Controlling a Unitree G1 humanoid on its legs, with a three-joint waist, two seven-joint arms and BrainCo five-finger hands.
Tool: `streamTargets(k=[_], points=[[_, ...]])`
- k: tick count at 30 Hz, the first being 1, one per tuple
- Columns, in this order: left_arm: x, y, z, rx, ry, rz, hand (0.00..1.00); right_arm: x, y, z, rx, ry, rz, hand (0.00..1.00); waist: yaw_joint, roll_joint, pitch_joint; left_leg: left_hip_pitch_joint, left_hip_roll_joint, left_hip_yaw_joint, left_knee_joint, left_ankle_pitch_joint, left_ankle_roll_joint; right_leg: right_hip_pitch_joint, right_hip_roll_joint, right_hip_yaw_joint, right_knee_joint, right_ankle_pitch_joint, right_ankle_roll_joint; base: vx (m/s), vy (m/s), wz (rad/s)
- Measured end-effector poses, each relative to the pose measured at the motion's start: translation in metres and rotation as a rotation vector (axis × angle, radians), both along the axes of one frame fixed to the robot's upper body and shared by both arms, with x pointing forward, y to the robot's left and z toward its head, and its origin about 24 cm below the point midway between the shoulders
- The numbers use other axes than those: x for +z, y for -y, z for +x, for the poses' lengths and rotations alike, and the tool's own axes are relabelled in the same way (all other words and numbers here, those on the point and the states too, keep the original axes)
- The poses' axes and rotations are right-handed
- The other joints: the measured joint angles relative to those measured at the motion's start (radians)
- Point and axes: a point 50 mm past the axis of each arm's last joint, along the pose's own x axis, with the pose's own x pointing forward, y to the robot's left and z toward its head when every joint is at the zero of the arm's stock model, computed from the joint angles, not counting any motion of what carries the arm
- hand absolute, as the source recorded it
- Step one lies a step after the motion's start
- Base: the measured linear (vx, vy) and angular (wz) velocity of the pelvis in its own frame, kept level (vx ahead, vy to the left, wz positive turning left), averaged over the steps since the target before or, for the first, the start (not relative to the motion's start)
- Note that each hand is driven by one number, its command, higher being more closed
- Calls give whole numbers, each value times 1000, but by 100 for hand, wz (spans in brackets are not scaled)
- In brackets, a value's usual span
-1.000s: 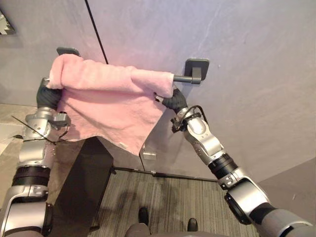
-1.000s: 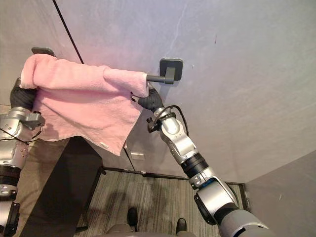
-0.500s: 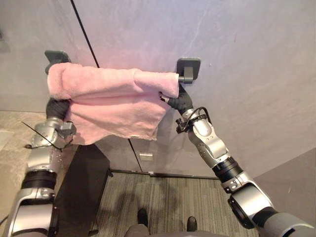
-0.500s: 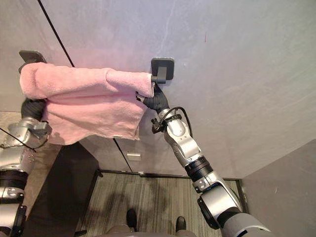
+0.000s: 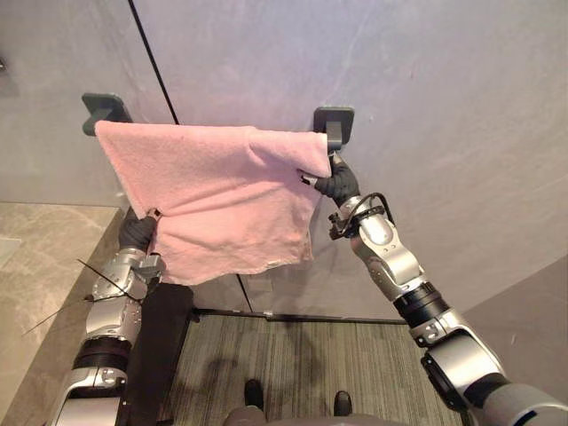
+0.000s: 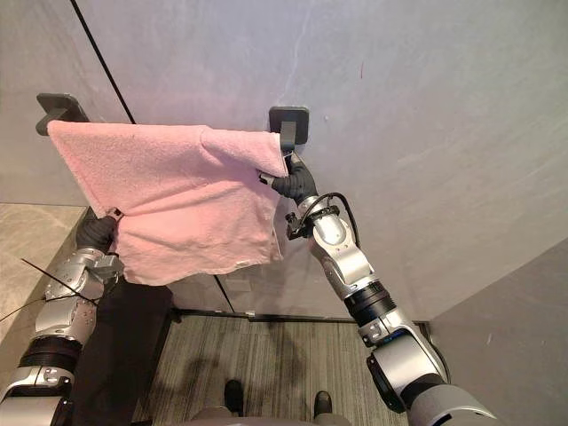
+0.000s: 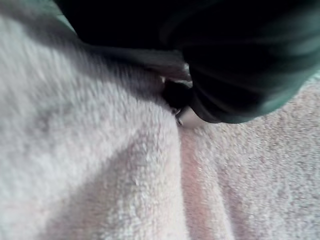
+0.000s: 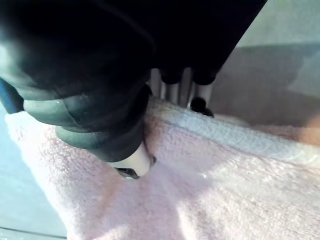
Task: Organize washtable
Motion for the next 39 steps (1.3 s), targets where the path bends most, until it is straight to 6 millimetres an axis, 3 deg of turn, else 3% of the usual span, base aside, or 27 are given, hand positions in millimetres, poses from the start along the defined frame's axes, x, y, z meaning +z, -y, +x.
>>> streamTargets(k=[2, 5, 13, 18, 21, 23, 26, 27, 29, 30, 32, 35, 39], points=[[-26, -8, -13, 45, -123, -18, 0, 0, -1, -1, 27, 0, 7, 0, -5, -2, -1, 0, 1, 0, 0, 3, 5, 0, 1, 0, -1, 3, 5, 34, -13, -1], [-44, -13, -26, 70, -201, -28, 0, 0, 0, -2, 47, -7, 10, 0, -15, -11, -6, 0, 3, -1, 0, 3, 4, 0, 2, -1, -2, 7, 0, 0, 0, 0], [-40, -19, -28, 107, -185, -31, 0, -7, 13, -1, 31, -35, 0, 0, -17, -18, -11, 0, 3, -1, 0, 0, -1, 1, 2, -1, -2, 6, -7, 0, 0, 0], [-6, -36, -26, 146, -54, -35, 0, -30, 37, -7, -4, -110, -29, 0, -12, -18, -11, -1, 6, -4, 0, -1, -1, 3, 2, -5, -3, 5, -9, 0, 0, 0], [22, -57, -29, 192, 30, 10, 0, -59, 66, -18, -62, -213, -22, 0, -5, -17, -11, -3, 7, -8, 0, -1, -1, 4, 2, -10, -5, 5, -10, 0, 0, 4], [44, -76, -35, 260, 86, 49, 0, -79, 100, -29, -162, -297, -19, 0, 3, -17, -11, -4, 7, -14, 0, 0, -1, 7, 3, -17, -8, 5, -9, 0, 0, 7], [70, -99, -45, 344, 152, 95, 0, -87, 142, -41, -293, -345, -16, 0, 2, -17, -11, -4, 4, -28, 0, 2, 2, 21, 3, -30, -18, 6, -7, 17, -8, 13], [87, -111, -52, 389, 194, 119, 0, -83, 165, -45, -370, -338, -8, 0, 4, -15, -13, -4, 4, -30, 0, 3, 3, 21, 3, -31, -19, 7, -7, 14, -10, 7], [99, -118, -58, 427, 230, 138, 0, -76, 183, -47, -437, -318, 13, 0, 4, -14, -19, -4, 3, -31, 0, 3, 3, 22, 2, -33, -20, 7, -6, 3, -4, 2], [115, -122, -62, 451, 281, 158, 0, -64, 202, -49, -515, -281, 35, 0, 3, -11, -40, -5, -1, -33, 0, 2, 4, 23, 2, -36, -21, 5, -4, 10, -7, 5], [139, -120, -64, 451, 359, 208, 0, -43, 218, -53, -590, -200, 63, 0, -4, -8, -56, -4, -5, -43, 0, 1, 3, 31, -1, -47, -21, 2, -1, 8, -1, 18], [176, -107, -66, 413, 488, 313, 0, -1, 223, -59, -613, -25, 62, 0, -20, -5, -76, -3, -7, -57, 0, -1, -1, 39, -2, -61, -21, -3, -1, -21, 3, 14], [206, -77, -63, 314, 645, 361, 0, 41, 211, -67, -534, 167, 75, 0, -21, 0, -93, 10, -8, -64, 0, -1, -1, 51, -4, -71, -9, -14, -6, -29, 2, 7]])
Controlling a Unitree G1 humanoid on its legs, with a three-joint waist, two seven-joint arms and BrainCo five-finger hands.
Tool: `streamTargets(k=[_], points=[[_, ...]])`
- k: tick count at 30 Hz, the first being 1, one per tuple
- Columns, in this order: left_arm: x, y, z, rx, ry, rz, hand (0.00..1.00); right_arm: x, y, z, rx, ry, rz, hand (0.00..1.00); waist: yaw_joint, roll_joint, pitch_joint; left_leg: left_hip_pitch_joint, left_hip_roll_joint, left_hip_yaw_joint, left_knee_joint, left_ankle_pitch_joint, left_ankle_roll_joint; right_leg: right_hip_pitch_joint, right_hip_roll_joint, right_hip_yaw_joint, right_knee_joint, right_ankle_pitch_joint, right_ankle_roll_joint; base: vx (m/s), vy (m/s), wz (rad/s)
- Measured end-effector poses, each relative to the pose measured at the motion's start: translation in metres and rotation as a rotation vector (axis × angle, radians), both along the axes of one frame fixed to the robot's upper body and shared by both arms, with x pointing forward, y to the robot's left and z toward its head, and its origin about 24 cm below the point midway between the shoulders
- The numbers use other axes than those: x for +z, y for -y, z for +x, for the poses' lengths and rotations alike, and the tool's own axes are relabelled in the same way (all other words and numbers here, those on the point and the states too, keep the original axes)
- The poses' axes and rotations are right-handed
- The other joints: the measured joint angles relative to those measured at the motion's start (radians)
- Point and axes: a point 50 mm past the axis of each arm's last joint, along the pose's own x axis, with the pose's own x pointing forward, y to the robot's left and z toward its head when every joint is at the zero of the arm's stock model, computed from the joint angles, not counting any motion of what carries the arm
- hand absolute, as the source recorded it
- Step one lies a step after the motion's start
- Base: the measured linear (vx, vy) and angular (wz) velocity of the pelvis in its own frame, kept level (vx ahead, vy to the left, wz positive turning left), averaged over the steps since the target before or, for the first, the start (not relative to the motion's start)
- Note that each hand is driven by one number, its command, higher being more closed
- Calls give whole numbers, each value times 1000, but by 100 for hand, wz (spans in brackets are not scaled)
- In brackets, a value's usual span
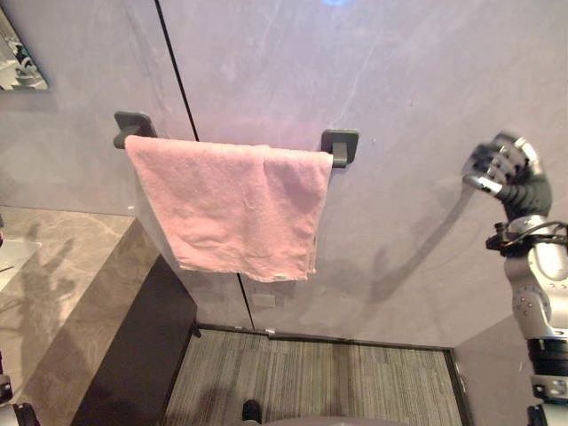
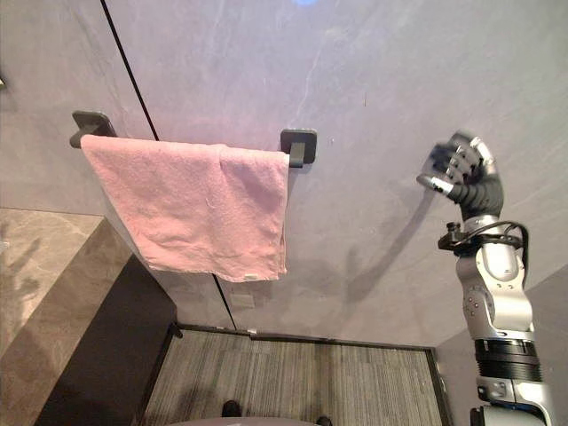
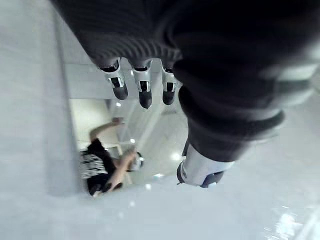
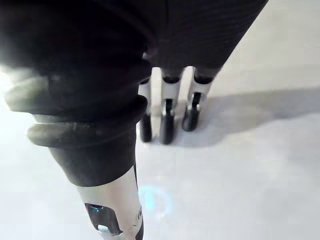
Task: Organize washtable
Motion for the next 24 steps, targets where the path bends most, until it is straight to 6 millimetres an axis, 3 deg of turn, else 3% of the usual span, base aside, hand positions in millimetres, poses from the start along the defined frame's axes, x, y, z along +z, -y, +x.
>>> streamTargets(k=[2, 4, 7, 10, 15, 24], points=[[13, 27, 4, -109, 64, 68, 0, 21, -9, -3, 79, 106, 20, 0, -5, 3, -3, 8, -2, -12, 0, 0, 0, 4, -3, -11, 11, -14, 8, -68, 11, 15], [13, 42, 9, -174, 64, 105, 0, 35, -19, -1, 139, 174, 26, 0, -5, 9, -7, 7, -5, -16, 0, 0, 0, 3, -5, -12, 16, -14, 9, -47, 18, 7], [15, 78, 25, -360, 49, 153, 0, 58, -62, 13, 336, 252, 4, 0, -2, 20, -15, 7, -10, -25, 0, -2, 2, 2, -10, -17, 18, -15, 9, -48, 21, 6], [19, 101, 31, -492, 66, 163, 0, 59, -105, 18, 530, 239, -44, 0, 1, 20, -15, 3, -13, -36, 0, -1, 2, 2, -11, -24, 20, -15, 9, -23, 9, 7], [3, 120, 39, -636, 27, 102, 0, 44, -159, 23, 777, 159, -68, 0, 26, 18, -16, 4, -15, -39, 0, 6, 7, 3, -12, -30, 27, -16, 8, 6, -2, 0], [-53, 142, 47, -851, -145, -56, 0, -9, -203, 32, 977, -105, -110, 0, 44, 18, -15, 5, -12, -50, 0, 16, 13, -3, -11, -33, 60, -35, 5, 12, -6, 3]])
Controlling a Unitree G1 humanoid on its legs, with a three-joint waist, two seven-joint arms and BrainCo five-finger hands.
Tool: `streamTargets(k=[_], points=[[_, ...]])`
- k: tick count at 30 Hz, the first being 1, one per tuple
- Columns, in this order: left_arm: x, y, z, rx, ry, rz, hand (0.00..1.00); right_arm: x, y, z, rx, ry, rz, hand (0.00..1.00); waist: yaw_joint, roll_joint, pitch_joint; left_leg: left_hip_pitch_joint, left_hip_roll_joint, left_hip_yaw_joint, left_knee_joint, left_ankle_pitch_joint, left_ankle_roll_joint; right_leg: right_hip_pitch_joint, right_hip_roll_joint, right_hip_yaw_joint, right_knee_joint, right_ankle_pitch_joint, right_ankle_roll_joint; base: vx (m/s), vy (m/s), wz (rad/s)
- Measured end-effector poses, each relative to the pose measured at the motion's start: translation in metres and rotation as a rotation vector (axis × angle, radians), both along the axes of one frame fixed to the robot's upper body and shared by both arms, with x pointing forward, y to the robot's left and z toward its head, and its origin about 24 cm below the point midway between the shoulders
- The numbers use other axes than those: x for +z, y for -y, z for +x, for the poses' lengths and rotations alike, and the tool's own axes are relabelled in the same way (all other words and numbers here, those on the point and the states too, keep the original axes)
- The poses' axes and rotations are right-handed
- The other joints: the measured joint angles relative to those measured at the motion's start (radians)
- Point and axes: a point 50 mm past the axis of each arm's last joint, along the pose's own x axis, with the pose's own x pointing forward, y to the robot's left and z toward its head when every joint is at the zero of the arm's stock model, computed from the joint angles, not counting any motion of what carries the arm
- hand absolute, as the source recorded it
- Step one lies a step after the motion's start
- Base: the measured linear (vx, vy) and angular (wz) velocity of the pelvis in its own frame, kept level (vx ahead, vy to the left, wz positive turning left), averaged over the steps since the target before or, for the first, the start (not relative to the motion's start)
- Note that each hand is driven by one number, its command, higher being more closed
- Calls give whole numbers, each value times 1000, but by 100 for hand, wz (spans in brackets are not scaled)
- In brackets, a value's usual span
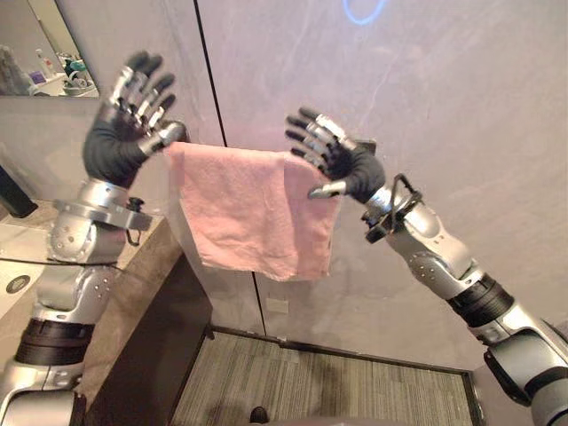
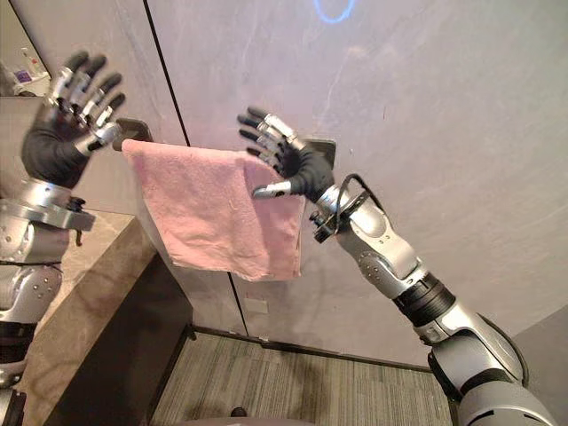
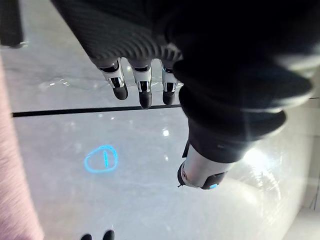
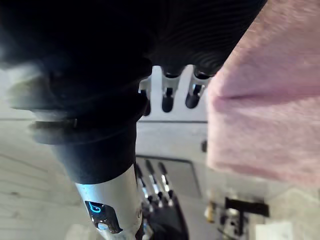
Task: Organize washtable
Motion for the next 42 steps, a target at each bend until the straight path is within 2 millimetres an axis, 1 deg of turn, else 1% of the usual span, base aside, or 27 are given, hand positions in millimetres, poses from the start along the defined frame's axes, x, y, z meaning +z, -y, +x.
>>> streamTargets(k=[1, 2, 5, 8, 9, 12, 15, 19, 22, 23, 25, 27, 29, 30, 31, 33, 35, 36, 38, 41, 42], points=[[-8, 1, -1, -12, -37, 2, 0, -6, -2, 1, 4, -21, -11, 0, 1, 0, 0, 0, 0, 0, 0, 0, 0, -9, 0, 0, 8, -6, -1, -35, 6, 1], [-22, 3, -3, -46, -100, 5, 0, -14, -6, 1, 14, -48, -27, 0, 4, 0, 2, -1, 1, -1, 0, 0, 0, -14, -1, 0, 17, -13, -1, -37, 8, 2], [-43, 6, -7, -110, -194, 17, 0, -22, -10, 1, 38, -82, -55, 0, 10, -4, 6, -6, 1, -3, -1, -3, -4, -17, -1, -2, 17, -18, 4, -35, 8, 4], [-54, 5, -12, -144, -245, 11, 0, -27, -14, -1, 72, -98, -80, 0, 11, -10, 13, -21, 1, -5, -1, -4, -6, -30, -1, -4, 17, -17, 4, -30, 13, 5], [-60, 6, -14, -167, -271, 7, 0, -29, -14, -2, 83, -102, -85, 0, 11, -15, 23, -22, 0, -5, -1, -4, -6, -31, -1, -3, 17, -17, 4, -18, 13, 3], [-74, 10, -19, -215, -344, 6, 0, -30, -15, -3, 98, -112, -81, 0, 10, -25, 27, -29, -2, -4, -1, -4, -6, -36, -3, -2, 14, -17, 4, 0, 0, 0], [-81, 10, -22, -230, -378, 9, 0, -30, -14, -3, 101, -116, -78, 0, 10, -30, 28, -41, -1, 2, 0, -4, -6, -47, -2, -2, 13, -16, 3, 13, -3, 0], [-89, 13, -24, -261, -411, -4, 0, -42, -13, -7, 113, -151, -86, 0, 11, -29, 30, -46, -1, 1, 0, 0, -1, -48, -1, -5, 7, -12, -2, 47, -14, 1], [-97, 14, -22, -264, -446, -2, 0, -45, -16, -8, 124, -161, -97, 0, 10, -27, 39, -62, 2, -6, 0, 0, -1, -64, 0, -3, 5, -12, -2, 33, -15, 0], [-99, 15, -17, -264, -460, 2, 0, -45, -15, -8, 118, -162, -98, 0, 9, -27, 45, -80, 4, -11, 0, 1, -2, -69, 0, -9, -1, -4, -4, 20, -7, 7], [-100, 15, -9, -254, -468, 7, 0, -48, -14, -5, 106, -174, -99, 0, 10, -30, 55, -101, 9, -12, 0, 8, -2, -87, 3, -8, -6, 8, -2, 7, -1, 3], [-97, 13, 1, -223, -463, 7, 0, -51, -13, -1, 83, -189, -98, 0, 10, -35, 73, -129, 13, -18, 0, 19, -5, -112, 10, -11, -8, 17, -5, 0, 0, 0], [-93, 13, 11, -199, -457, 10, 0, -52, -11, 3, 48, -202, -88, 0, 9, -35, 88, -147, 17, -21, 0, 25, -4, -125, 18, -15, -16, 27, -9, -6, -11, 2], [-92, 13, 13, -195, -456, 11, 0, -52, -12, 5, 45, -202, -85, 0, 7, -35, 88, -153, 17, -20, 0, 25, -5, -131, 19, -14, -19, 29, -9, 0, 0, 0], [-89, 13, 15, -188, -447, 10, 0, -50, -12, 7, 39, -199, -78, 0, 7, -35, 93, -161, 18, -18, 0, 27, -4, -139, 20, -12, -22, 33, -10, -12, -6, -6], [-77, 15, 25, -178, -405, 12, 0, -38, -7, 13, -1, -172, -41, 0, 4, -34, 112, -179, 21, -16, 0, 32, -3, -158, 24, -8, -23, 40, -11, -27, -4, -6], [-72, 13, 30, -150, -393, 7, 0, -31, -3, 16, -24, -156, -18, 0, 4, -34, 118, -190, 23, -8, 0, 34, -2, -173, 26, 0, -24, 44, -13, -19, 0, -10], [-71, 12, 32, -140, -391, 5, 0, -30, -2, 17, -32, -154, -11, 0, 3, -34, 121, -191, 23, -6, 0, 34, -2, -173, 26, 1, -25, 44, -13, -8, 5, -9], [-72, 5, 34, -95, -391, -9, 0, -28, 2, 21, -65, -156, 11, 0, -13, -35, 131, -191, 25, 4, 0, 34, -2, -176, 27, 5, -25, 46, -14, -3, 6, -6], [-77, -8, 37, -23, -399, -69, 0, -30, 6, 22, -85, -170, 51, 0, -15, -35, 135, -193, 32, 12, 0, 34, -2, -184, 34, 19, -28, 52, -19, 0, -7, -14], [-78, -9, 38, -14, -399, -83, 0, -32, 7, 21, -90, -178, 60, 0, -14, -35, 135, -193, 33, 15, 0, 34, -2, -184, 34, 22, -31, 54, -20, 1, -10, -11]])
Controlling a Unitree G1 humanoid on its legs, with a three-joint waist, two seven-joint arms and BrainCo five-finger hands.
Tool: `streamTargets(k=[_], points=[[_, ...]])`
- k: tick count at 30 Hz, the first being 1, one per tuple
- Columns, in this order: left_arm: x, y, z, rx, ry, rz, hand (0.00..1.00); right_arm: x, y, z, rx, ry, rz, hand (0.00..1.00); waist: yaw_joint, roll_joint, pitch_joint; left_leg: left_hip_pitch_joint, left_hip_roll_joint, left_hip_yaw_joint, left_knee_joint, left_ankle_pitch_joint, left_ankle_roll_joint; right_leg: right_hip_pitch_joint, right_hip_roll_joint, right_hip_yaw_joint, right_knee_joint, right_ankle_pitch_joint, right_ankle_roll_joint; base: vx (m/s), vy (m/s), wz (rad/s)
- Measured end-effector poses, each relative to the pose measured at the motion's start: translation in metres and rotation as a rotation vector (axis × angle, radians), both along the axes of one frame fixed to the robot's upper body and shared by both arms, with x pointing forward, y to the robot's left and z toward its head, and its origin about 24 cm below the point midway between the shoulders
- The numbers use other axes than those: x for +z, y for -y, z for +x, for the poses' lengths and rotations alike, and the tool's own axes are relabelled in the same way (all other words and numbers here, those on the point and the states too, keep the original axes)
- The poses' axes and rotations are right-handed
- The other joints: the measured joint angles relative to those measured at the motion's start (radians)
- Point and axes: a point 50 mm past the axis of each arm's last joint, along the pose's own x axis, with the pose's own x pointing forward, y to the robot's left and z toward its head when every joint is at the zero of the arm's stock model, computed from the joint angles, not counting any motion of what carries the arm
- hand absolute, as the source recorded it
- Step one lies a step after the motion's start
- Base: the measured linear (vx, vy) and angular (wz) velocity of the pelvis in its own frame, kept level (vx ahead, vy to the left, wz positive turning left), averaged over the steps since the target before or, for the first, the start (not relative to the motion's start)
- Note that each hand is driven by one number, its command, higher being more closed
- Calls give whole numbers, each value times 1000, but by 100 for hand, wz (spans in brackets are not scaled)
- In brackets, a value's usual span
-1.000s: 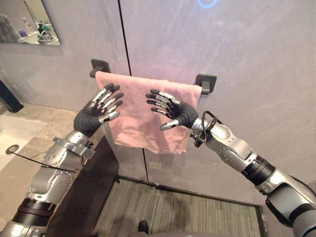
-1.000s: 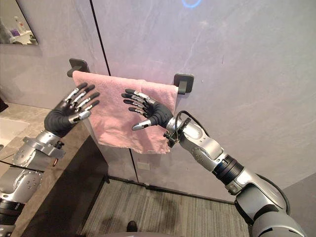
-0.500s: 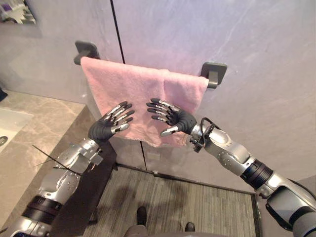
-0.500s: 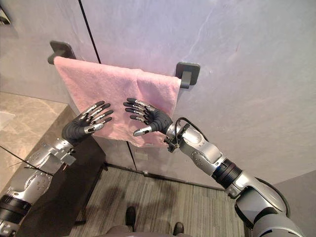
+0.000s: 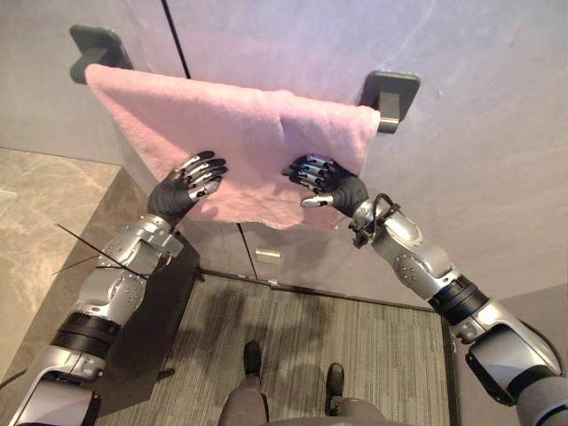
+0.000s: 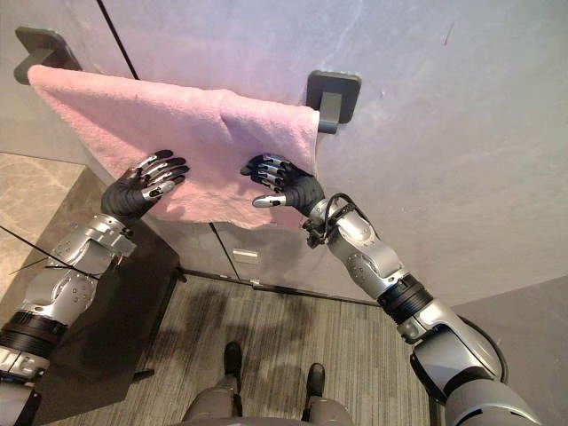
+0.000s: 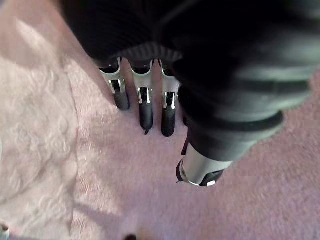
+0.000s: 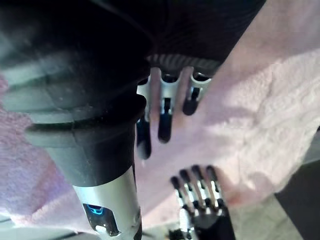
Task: Organize washtable
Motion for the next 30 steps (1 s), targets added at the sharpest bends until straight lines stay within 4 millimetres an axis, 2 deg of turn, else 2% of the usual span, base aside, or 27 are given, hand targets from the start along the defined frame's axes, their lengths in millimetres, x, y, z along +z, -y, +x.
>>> streamTargets(k=[3, 6, 11, 14, 18, 20, 24, 26, 27, 29, 30], points=[[-9, -8, -2, 67, -2, -55, 0, -18, 16, -5, -73, -66, 82, 0, 0, 1, 0, 2, 3, 4, 0, 1, -1, 2, 1, 4, -4, 3, -1, -2, -4, -6], [-27, -23, -15, 167, -35, -127, 0, -48, 42, -15, -193, -165, 161, 0, 0, 1, 1, 12, 3, 18, 0, 0, -2, 6, 1, 14, -4, 3, -1, 1, 6, -10], [-79, -48, -56, 356, -167, -221, 0, -107, 91, -51, -456, -367, 253, 0, -3, 5, 3, 32, 7, 29, 0, -10, -14, 17, -1, 30, -6, 0, -7, -5, 6, -10], [-106, -50, -80, 427, -244, -264, 0, -138, 106, -77, -565, -470, 288, 0, -6, 9, 6, 40, 12, 30, 0, -19, -19, 23, 4, 29, -8, -5, -1, -1, 1, -2], [-137, -37, -100, 473, -344, -288, 0, -174, 112, -100, -704, -607, 299, 0, -8, 18, 9, 57, 9, 28, 0, -22, -19, 46, 1, 26, -14, -7, 0, 0, 6, 3], [-159, -24, -111, 498, -425, -315, 0, -195, 120, -114, -827, -696, 323, 0, -11, 22, 8, 71, 3, 26, 0, -25, -16, 64, -1, 24, -20, -7, 2, 6, 11, 6], [-199, -3, -140, 547, -603, -325, 0, -224, 136, -141, -1062, -825, 390, 0, -32, 29, 9, 100, -12, 24, 0, -37, -15, 90, -12, 20, -23, -17, 15, 15, 12, 6], [-227, 10, -158, 582, -743, -346, 0, -247, 148, -169, -1206, -938, 378, 0, -32, 37, 6, 121, -21, 30, 0, -47, -9, 109, -21, 25, -24, -23, 23, 44, 21, -5], [-235, 13, -163, 597, -786, -356, 0, -254, 150, -176, -1238, -976, 372, 0, -32, 38, 4, 126, -22, 34, 0, -50, -9, 113, -23, 28, -24, -25, 25, 62, 16, -10], [-262, 28, -190, 648, -958, -378, 0, -281, 152, -212, -1353, -1146, 312, 0, -36, 43, -1, 156, -30, 48, 0, -63, -5, 137, -32, 34, -23, -33, 32, 68, 12, -14], [-268, 33, -197, 656, -1001, -376, 0, -287, 152, -223, -1380, -1194, 300, 0, -38, 45, -2, 165, -32, 50, 0, -67, -6, 144, -34, 34, -23, -35, 33, 53, 7, -8]])
